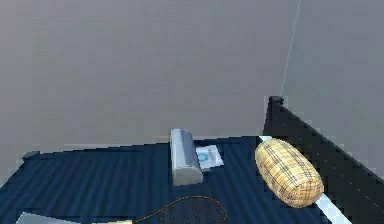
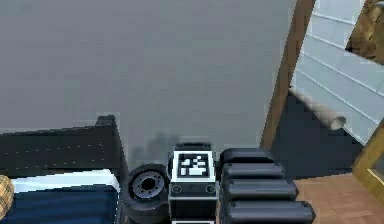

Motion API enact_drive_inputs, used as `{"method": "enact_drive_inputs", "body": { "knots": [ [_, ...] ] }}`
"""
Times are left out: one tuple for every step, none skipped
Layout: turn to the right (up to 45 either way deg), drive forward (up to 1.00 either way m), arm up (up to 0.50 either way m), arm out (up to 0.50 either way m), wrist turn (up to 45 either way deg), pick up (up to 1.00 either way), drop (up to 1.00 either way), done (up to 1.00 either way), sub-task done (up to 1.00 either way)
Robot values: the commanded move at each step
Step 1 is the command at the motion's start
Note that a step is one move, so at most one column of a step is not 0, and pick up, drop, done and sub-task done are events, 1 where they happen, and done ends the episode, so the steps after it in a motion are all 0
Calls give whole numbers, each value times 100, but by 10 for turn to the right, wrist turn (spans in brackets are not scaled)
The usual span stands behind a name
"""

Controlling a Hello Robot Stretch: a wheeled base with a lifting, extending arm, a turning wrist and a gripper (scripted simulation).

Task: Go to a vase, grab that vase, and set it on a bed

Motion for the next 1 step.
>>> {"method": "enact_drive_inputs", "body": {
  "knots": [
    [450,0,0,0,0,0,0,0,0]
  ]
}}
